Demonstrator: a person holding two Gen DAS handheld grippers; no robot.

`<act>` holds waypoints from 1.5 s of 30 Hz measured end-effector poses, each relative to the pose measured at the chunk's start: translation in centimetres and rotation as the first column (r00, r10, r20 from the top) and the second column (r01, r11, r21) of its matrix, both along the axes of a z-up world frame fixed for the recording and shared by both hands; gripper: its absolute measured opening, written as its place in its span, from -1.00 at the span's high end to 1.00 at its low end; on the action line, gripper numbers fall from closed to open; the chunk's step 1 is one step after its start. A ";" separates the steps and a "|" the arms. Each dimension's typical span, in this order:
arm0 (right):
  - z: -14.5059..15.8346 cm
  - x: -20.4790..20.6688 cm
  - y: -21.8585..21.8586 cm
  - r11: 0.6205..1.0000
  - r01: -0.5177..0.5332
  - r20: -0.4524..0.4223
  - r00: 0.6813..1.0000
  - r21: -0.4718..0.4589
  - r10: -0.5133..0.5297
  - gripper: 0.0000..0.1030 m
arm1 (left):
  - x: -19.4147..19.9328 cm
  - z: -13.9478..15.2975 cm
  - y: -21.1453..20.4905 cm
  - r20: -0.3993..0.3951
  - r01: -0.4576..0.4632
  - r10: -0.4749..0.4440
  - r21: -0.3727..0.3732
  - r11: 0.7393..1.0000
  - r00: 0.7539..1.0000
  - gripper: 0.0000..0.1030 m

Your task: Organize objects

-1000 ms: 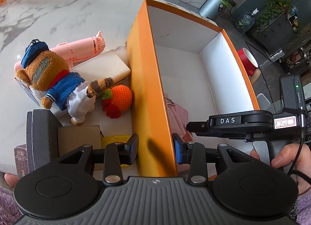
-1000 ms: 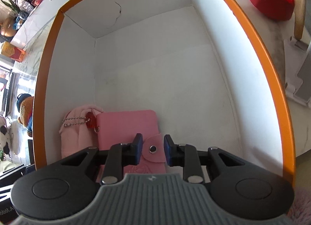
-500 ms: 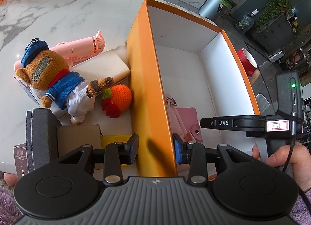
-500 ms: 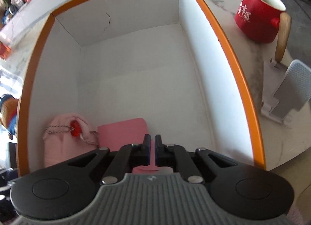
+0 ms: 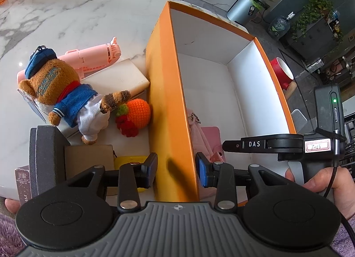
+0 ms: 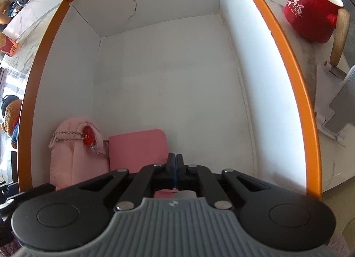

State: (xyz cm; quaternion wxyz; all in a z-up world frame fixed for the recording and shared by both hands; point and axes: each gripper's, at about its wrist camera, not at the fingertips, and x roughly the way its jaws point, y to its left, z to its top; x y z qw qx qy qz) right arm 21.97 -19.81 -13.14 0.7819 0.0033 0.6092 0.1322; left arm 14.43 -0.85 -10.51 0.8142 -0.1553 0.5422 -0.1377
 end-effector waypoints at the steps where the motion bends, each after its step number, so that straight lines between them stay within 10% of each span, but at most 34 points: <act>1: 0.3 -0.3 0.1 1.000 -0.005 0.016 1.000 -0.005 0.005 0.93 | -0.1 0.2 0.1 0.007 -0.001 0.001 -0.001 1.000 1.000 0.17; 11: 7.1 -3.6 1.0 0.986 -0.139 0.241 0.964 0.094 0.112 0.91 | -2.8 4.4 4.0 0.118 -0.016 0.021 -0.038 0.999 0.993 0.17; 17: 9.9 -9.4 5.5 0.921 -0.301 0.286 0.931 0.249 0.227 0.91 | -4.5 5.1 9.0 0.120 -0.141 0.132 0.070 0.987 0.984 0.17; 30: 5.0 -11.4 13.8 0.880 -0.394 0.174 0.917 0.266 0.358 0.52 | -6.4 0.0 11.8 -0.022 -0.079 0.087 0.230 0.970 0.996 -0.09; 35: 5.4 -11.1 15.7 0.879 -0.394 0.173 0.917 0.269 0.358 0.19 | -6.1 -1.7 11.4 -0.042 -0.043 0.056 0.269 0.962 0.998 -0.06; 45: 3.1 -10.0 20.0 0.908 -0.372 0.115 0.927 0.190 0.356 0.16 | -5.4 -3.1 11.6 -0.069 -0.021 0.039 0.250 0.968 0.997 0.24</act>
